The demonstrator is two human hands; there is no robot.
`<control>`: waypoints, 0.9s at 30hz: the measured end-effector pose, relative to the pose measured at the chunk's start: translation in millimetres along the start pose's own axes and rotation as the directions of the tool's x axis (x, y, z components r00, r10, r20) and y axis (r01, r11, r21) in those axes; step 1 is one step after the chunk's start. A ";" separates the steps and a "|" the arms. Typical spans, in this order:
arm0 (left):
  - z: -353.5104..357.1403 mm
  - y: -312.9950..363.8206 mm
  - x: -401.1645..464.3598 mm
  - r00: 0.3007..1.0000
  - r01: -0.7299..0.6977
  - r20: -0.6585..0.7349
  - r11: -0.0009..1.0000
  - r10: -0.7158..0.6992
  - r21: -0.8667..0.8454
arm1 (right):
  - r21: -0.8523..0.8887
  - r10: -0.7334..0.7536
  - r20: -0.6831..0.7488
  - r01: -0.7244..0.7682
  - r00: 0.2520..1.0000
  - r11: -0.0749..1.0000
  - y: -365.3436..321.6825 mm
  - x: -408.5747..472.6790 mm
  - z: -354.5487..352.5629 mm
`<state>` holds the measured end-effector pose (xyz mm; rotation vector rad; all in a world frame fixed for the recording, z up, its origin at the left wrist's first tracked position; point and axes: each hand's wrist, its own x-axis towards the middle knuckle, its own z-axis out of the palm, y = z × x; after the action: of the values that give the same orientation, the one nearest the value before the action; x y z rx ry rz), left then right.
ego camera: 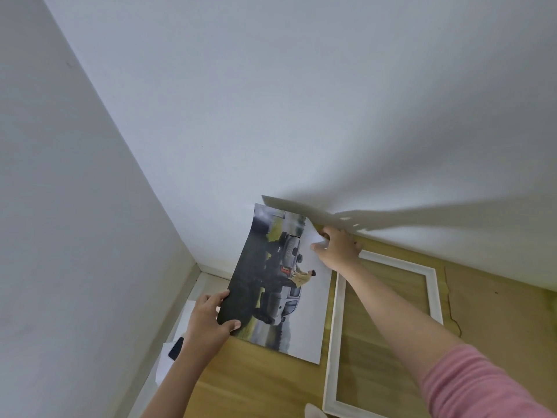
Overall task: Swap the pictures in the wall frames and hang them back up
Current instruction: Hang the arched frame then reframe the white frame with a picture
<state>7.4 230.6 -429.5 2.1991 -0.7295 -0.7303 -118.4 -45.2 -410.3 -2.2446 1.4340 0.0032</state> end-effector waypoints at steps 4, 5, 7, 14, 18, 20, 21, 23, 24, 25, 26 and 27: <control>-3.3 3.7 -2.5 0.999 -0.023 -0.030 1.000 0.023 -0.008 | 0.198 -0.080 -0.053 0.089 0.995 0.976 -8.6 -7.0 -2.1; -4.8 4.6 -3.3 0.999 -0.033 -0.038 0.999 0.032 -0.006 | 0.272 -0.090 -0.080 0.109 0.993 0.956 -11.2 -8.8 -3.0; -8.7 6.7 -5.5 0.997 -0.048 -0.060 0.999 0.048 -0.008 | 0.398 -0.070 -0.144 0.123 0.987 0.909 -17.1 -13.0 -7.0; -19.6 20.4 -20.9 0.987 -0.107 -0.133 0.990 0.094 -0.095 | 0.550 0.011 -0.322 0.178 0.947 0.816 -14.2 -35.4 -30.0; -10.9 30.3 -33.8 0.990 -0.125 -0.083 0.977 0.112 -0.173 | 0.575 0.042 -0.372 0.195 0.927 0.795 10.7 -52.7 -46.9; -0.8 38.6 -43.2 0.990 -0.141 -0.030 0.974 0.138 -0.177 | 0.576 0.069 -0.384 0.180 0.921 0.797 31.8 -62.1 -54.0; 5.8 43.4 -48.2 0.988 -0.152 0.001 0.974 0.154 -0.169 | 0.574 0.084 -0.392 0.172 0.916 0.800 43.8 -66.9 -57.0; 21.1 51.3 -57.5 0.981 -0.175 0.062 0.972 0.186 -0.157 | 0.559 0.106 -0.418 0.163 0.902 0.813 69.2 -76.1 -61.5; 29.3 55.0 -61.8 0.976 -0.183 0.089 0.971 0.198 -0.154 | 0.551 0.117 -0.427 0.155 0.897 0.820 81.7 -80.4 -63.2; 37.9 58.4 -65.9 0.972 -0.187 0.112 0.971 0.205 -0.149 | 0.544 0.129 -0.430 0.143 0.894 0.827 94.1 -84.4 -64.8; 46.7 61.8 -69.9 0.970 -0.188 0.132 0.972 0.206 -0.142 | 0.533 0.138 -0.432 0.129 0.891 0.836 106.5 -87.9 -65.8; 55.5 65.3 -74.1 0.968 -0.187 0.145 0.973 0.205 -0.132 | 0.520 0.143 -0.433 0.116 0.890 0.847 119.0 -90.8 -66.5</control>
<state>-99.0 217.4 -392.8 1.9459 -0.9453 -0.8300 -277.8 -33.9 -374.6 -1.8194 1.4401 -0.8756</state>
